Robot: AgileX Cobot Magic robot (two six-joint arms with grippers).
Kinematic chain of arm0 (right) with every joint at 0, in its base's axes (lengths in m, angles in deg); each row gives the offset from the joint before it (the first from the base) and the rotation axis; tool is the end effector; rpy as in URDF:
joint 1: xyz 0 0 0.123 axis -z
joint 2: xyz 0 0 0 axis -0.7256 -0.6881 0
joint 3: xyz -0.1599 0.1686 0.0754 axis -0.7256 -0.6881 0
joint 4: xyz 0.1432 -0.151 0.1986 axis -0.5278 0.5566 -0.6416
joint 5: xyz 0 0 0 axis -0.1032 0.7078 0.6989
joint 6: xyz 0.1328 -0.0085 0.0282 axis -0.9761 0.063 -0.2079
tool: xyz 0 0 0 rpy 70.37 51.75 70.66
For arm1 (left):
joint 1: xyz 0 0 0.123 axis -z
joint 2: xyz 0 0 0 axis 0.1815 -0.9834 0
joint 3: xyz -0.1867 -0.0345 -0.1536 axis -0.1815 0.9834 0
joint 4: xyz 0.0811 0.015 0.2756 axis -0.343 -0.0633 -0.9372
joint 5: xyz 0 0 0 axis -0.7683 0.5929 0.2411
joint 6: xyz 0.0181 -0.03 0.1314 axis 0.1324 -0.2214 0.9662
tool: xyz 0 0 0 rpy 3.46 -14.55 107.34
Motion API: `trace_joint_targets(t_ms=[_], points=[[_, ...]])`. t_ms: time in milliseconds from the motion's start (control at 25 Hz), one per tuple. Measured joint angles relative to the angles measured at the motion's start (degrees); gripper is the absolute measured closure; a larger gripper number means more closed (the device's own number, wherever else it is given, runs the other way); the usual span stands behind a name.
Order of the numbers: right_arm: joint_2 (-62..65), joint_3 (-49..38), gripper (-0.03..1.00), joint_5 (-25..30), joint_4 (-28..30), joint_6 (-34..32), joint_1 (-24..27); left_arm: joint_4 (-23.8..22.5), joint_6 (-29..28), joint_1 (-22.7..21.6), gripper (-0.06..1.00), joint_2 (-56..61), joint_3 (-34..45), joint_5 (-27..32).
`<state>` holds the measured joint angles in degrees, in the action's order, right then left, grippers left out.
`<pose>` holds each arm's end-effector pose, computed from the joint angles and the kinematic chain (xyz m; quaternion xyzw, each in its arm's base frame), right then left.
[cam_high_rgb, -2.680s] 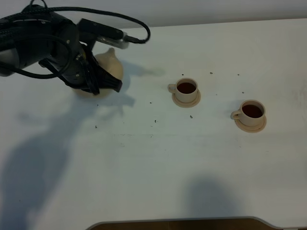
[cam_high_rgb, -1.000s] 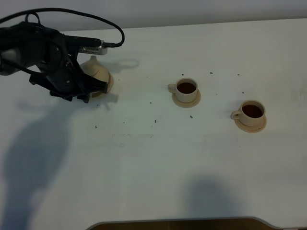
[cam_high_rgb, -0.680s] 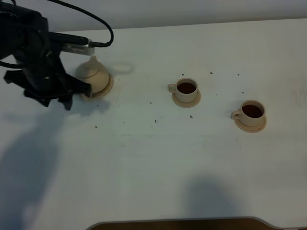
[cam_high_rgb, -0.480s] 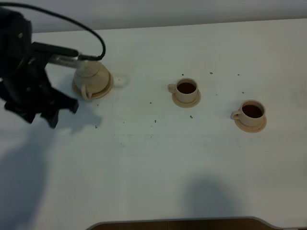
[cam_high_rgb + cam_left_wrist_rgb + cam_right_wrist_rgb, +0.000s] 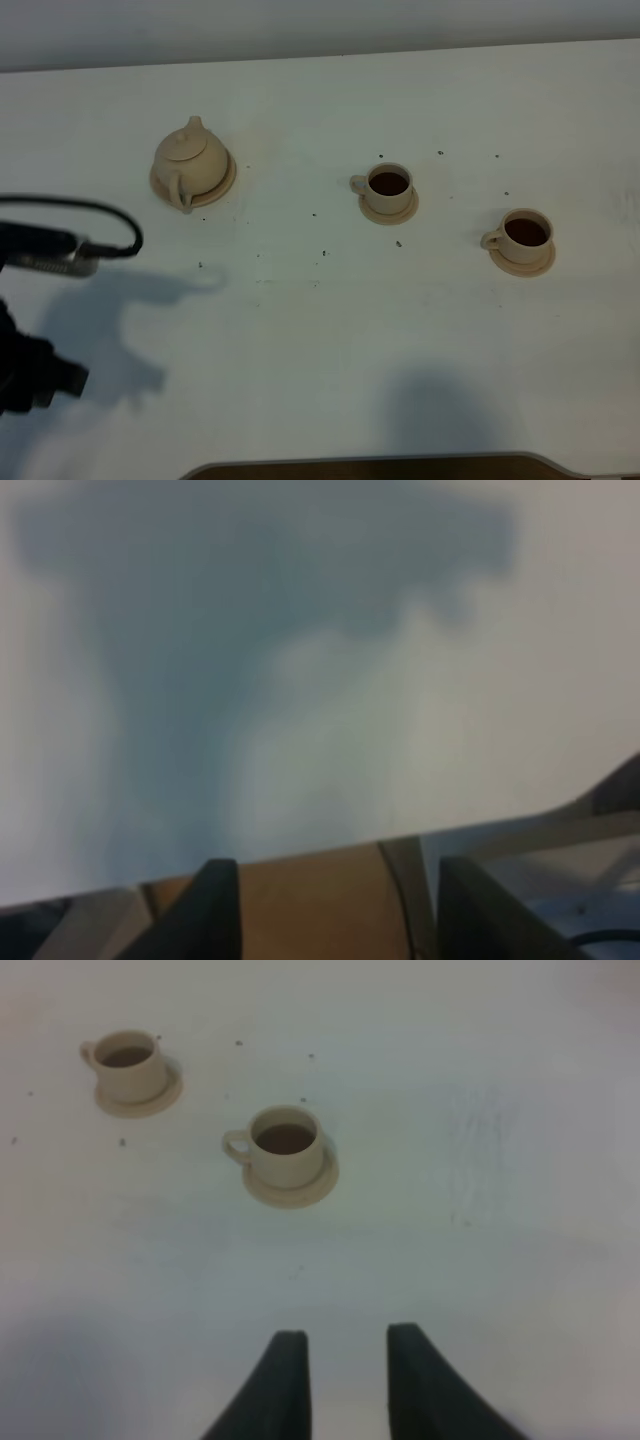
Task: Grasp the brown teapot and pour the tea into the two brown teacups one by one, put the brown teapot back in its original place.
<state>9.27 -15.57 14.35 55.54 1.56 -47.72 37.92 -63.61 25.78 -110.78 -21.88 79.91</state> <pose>0.1062 0.0232 0.2730 -0.0910 0.8472 0.0457 0.5214 0.2225 -0.0487 0.1450 0.0891 0.9901 0.0258 0.1050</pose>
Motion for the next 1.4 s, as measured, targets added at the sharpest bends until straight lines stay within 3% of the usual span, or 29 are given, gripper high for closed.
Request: trace_joint_targets(t_ms=[240,760,1120,1400], points=[[0.0,0.0,0.75,0.0,0.0,0.0,0.0,0.1,0.0,0.0,0.5,13.8,8.0,-0.5],[0.0,0.0,0.75,0.0,0.0,0.0,0.0,0.2,-0.2,-0.3,0.51,37.9,9.1,0.5],[0.0,0.0,0.75,0.0,0.0,0.0,0.0,0.4,0.5,-11.1,0.51,47.4,9.3,0.6],[0.0,0.0,0.75,0.0,0.0,0.0,0.0,1.5,2.2,-12.7,0.51,52.7,9.3,0.7]])
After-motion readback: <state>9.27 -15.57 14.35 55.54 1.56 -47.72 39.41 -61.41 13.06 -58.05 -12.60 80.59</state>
